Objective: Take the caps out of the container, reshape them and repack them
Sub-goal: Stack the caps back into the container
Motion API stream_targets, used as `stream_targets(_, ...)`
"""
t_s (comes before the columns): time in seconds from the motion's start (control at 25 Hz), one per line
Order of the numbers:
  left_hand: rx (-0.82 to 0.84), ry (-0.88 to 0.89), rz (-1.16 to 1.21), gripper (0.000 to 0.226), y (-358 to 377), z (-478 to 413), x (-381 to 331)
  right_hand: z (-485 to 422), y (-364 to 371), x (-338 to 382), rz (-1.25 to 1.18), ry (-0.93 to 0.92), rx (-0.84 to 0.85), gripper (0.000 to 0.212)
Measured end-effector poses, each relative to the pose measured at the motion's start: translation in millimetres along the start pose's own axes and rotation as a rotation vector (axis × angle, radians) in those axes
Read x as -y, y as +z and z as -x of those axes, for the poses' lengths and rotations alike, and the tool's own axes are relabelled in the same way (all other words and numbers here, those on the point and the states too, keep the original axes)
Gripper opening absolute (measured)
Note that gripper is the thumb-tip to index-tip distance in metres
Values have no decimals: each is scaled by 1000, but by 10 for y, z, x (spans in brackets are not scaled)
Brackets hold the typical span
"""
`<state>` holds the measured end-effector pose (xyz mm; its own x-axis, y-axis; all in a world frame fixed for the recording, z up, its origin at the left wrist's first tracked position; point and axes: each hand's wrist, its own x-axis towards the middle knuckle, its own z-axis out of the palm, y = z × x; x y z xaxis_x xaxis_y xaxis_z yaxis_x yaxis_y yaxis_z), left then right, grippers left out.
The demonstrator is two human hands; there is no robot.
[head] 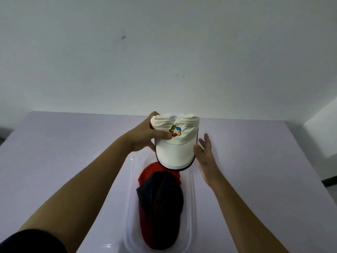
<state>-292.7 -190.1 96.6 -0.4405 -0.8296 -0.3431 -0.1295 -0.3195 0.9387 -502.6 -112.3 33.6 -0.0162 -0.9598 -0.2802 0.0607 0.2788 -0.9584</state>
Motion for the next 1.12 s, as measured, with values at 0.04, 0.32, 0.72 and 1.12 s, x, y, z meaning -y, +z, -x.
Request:
stream_targets(0.04, -37, 26, -26, 50, -132, 69, -12, 21, 95, -67, 70, 52, 33, 141)
stream_targets(0.32, -150, 168, 15, 57, -570, 245, -7, 24, 502, -537, 894, 228, 419, 140)
stream_targets(0.72, -132, 258, -152, 57, -374, 6, 444, 489, 504, -451, 1150, -139, 449, 125)
stream_targets(1.12, 122, -121, -308, 43, -242, -23, 976, 609, 495, -475, 1148, -266, 465, 121)
